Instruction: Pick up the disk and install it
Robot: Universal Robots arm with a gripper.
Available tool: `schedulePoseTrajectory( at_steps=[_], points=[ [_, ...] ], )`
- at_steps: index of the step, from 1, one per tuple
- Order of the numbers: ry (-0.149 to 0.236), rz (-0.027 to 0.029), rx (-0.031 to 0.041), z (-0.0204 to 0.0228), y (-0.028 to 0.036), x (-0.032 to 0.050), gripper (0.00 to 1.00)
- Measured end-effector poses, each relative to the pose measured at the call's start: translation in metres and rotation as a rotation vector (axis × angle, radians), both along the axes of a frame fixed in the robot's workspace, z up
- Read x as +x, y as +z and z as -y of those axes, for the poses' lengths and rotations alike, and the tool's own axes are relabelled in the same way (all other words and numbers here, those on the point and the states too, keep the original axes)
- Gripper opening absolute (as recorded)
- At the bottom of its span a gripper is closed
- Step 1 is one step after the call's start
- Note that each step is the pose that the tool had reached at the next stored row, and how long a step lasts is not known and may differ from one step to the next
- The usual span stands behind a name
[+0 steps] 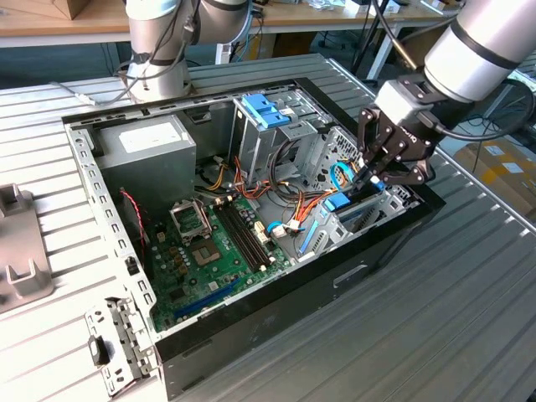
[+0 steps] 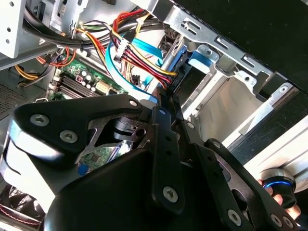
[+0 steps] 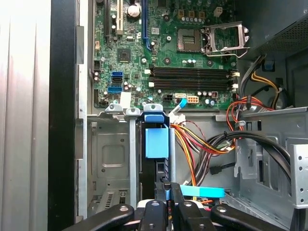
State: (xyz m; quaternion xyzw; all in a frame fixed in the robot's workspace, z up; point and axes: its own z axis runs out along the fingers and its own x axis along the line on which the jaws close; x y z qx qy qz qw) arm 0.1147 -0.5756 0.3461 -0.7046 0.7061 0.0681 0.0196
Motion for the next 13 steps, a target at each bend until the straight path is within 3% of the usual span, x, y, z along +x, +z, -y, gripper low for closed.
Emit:
schedulePoseTrajectory(
  at_steps=[13],
  points=[
    [0.001,0.0,-0.0001,0.0037,-0.0061,-0.0001,0.16]
  ],
)
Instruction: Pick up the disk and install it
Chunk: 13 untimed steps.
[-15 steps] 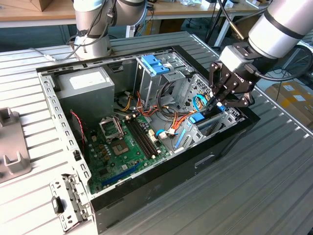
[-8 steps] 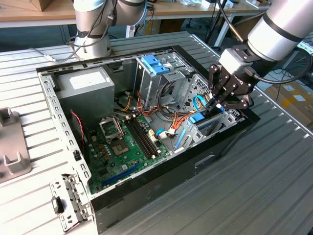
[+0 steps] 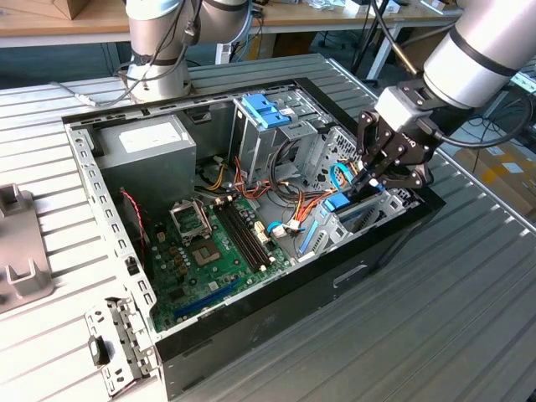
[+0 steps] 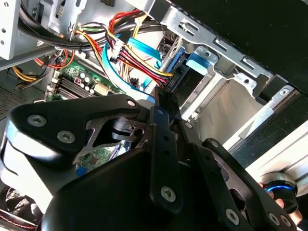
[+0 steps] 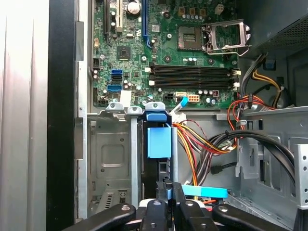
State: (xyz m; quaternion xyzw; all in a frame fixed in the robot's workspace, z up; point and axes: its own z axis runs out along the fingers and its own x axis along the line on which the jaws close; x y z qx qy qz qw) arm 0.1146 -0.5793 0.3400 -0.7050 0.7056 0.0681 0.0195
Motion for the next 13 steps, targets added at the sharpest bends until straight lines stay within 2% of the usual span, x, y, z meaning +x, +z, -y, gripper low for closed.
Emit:
schedulePoseTrajectory(
  at_steps=[5,6,9,10,13],
  points=[
    [0.0,0.0,0.001,0.0001,-0.0006,0.0,0.17],
    [0.0,0.0,0.0001,0.0,0.0,0.0,0.3],
    [0.0,0.0,-0.0002,0.0001,0.0005,0.0,0.3],
    [0.0,0.0,-0.0003,0.0001,0.0024,0.0,0.3],
    [0.0,0.0,0.0001,0.0001,0.0136,0.0,0.3]
  ],
)
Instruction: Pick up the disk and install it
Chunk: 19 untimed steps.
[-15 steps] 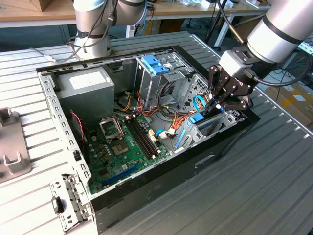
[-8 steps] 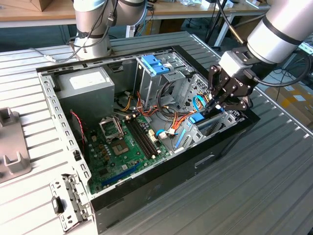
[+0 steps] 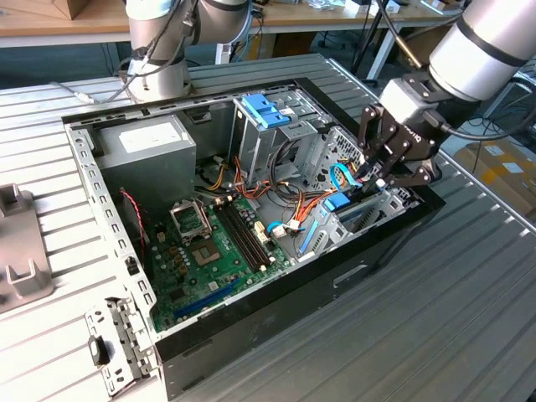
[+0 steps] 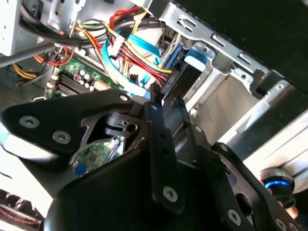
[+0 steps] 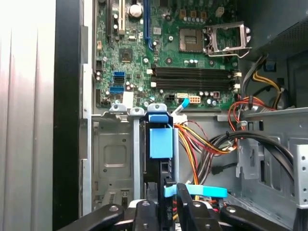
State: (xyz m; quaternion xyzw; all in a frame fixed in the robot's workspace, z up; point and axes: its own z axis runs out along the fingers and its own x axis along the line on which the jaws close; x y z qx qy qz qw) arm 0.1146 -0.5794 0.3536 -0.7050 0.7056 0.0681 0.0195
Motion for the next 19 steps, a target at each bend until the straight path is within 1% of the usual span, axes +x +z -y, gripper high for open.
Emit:
schedulePoseTrajectory(
  at_steps=[1,2,3,4,5,6,7,8,9,14,19],
  points=[
    [0.0,0.0,-0.0001,-0.0003,0.0018,0.0,0.3],
    [0.0,0.0,0.0006,-0.0018,0.0017,0.0,0.3],
    [0.0,0.0,0.0011,-0.0043,0.0019,0.0,0.3],
    [0.0,0.0,0.0023,-0.0051,0.0018,0.0,0.29],
    [0.0,0.0,0.0043,-0.0059,0.0016,0.0,0.22],
    [0.0,-0.0001,0.0078,-0.0064,0.0011,0.0,0.15],
    [0.0,-0.0001,0.0105,-0.0064,0.0008,0.0,0.11],
    [0.0,-0.0003,0.0144,-0.0064,0.0001,0.0,0.11],
    [0.0,-0.0009,0.0174,-0.0063,-0.0008,-0.0001,0.11],
    [0.0,-0.0038,0.0186,-0.0019,-0.0049,0.0,0.11],
    [0.0,-0.0076,0.0178,-0.0003,-0.0112,0.0,0.11]
  ],
)
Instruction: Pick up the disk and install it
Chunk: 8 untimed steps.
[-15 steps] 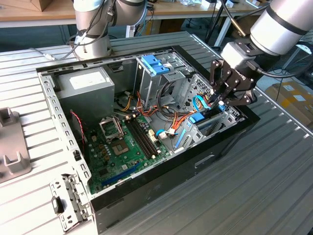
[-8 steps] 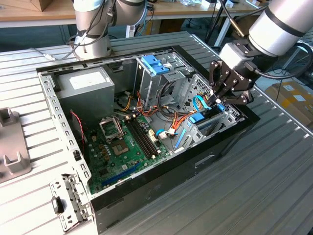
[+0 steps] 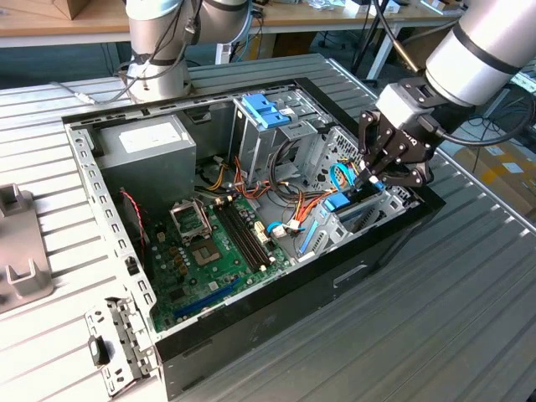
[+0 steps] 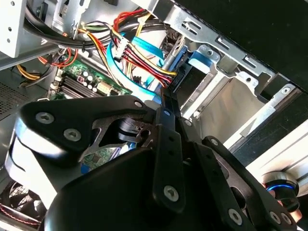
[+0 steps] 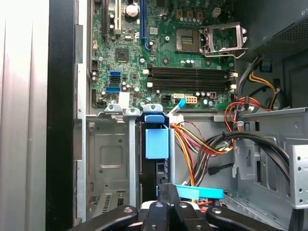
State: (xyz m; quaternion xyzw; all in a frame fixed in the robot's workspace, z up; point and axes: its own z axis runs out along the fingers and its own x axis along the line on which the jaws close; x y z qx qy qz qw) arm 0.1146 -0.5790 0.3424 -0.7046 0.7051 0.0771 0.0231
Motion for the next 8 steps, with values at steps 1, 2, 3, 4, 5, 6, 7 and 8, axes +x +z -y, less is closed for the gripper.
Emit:
schedulePoseTrajectory(
  at_steps=[1,2,3,4,5,6,7,8],
  points=[
    [0.0,-0.0004,0.0,0.0002,-0.0009,0.0,0.11],
    [0.0,-0.0007,0.0,0.0006,-0.0022,0.0,0.11],
    [0.0,-0.0008,-0.0003,0.0012,-0.0022,0.0,0.11],
    [0.0,-0.0008,0.0006,0.001,-0.0017,0.0,0.11],
    [0.0,-0.0008,0.0024,0.0011,0.0,0.0001,0.11],
    [0.0,-0.0008,0.0033,0.0011,0.0032,0.0003,0.11],
    [0.0,-0.0008,0.0005,0.0011,0.0128,0.0011,0.11],
    [0.0,-0.0008,0.0009,0.0011,0.0168,0.0022,0.11]
  ],
)
